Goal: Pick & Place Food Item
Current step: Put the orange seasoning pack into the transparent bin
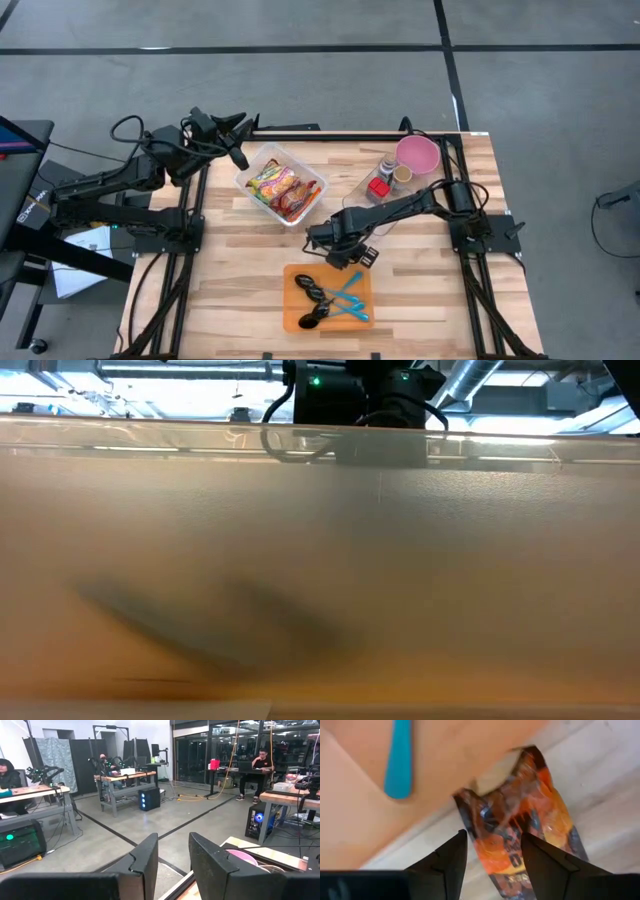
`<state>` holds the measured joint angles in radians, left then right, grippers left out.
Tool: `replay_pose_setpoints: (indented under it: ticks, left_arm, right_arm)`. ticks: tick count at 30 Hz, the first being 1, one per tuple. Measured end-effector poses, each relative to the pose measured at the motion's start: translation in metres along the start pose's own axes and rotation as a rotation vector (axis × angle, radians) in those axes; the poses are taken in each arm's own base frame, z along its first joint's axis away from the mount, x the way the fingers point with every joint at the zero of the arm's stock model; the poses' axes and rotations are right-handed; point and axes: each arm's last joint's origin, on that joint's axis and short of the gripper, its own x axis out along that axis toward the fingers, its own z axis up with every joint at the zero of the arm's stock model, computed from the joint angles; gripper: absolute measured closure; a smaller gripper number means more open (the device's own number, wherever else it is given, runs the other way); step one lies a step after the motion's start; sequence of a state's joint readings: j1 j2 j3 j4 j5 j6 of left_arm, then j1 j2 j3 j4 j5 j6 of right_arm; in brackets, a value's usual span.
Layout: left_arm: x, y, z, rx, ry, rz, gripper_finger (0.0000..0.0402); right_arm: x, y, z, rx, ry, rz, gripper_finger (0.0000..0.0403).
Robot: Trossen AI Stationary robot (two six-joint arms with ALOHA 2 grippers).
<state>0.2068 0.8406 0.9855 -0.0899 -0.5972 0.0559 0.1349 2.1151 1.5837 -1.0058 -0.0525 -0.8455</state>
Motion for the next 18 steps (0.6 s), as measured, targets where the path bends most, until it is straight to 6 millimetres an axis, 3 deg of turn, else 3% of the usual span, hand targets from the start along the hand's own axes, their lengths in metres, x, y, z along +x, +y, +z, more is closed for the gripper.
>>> replay_pose_setpoints:
  ticks: [10,18]
  left_arm:
    - [0.0,0.0,0.0,0.0,0.0,0.0,0.0297]
    - [0.0,0.0,0.0,-0.007,0.0,0.0,0.0297]
  right_arm:
    - [0.001,-0.002,-0.001,-0.02,-0.043,0.028,0.0229]
    - [0.015,-0.006,0.0,-0.005,-0.045,0.069,0.0249]
